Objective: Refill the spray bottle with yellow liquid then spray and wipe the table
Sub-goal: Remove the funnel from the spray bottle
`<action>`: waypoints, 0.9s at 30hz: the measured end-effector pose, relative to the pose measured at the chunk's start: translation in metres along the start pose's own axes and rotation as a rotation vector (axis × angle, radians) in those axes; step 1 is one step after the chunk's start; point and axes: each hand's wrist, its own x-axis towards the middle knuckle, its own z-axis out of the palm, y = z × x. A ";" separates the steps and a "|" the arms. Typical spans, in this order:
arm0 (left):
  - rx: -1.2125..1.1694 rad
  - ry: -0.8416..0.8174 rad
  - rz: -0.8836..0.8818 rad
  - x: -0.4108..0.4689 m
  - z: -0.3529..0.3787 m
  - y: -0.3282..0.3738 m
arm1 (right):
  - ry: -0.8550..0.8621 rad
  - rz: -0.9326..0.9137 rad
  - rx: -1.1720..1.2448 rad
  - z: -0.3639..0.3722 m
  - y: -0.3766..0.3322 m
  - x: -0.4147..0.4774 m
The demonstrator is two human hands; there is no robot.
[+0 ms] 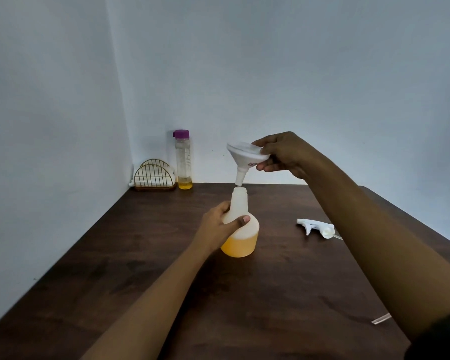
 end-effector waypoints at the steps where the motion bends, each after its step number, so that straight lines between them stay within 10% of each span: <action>1: 0.000 0.000 0.000 0.000 0.000 0.001 | 0.002 -0.012 -0.035 0.001 0.000 0.000; 14: -0.022 -0.004 -0.028 -0.003 -0.001 0.005 | -0.017 -0.002 -0.153 0.005 0.004 0.002; 27: -0.049 0.150 -0.104 0.000 -0.021 -0.029 | -0.084 0.238 0.399 -0.010 0.023 0.041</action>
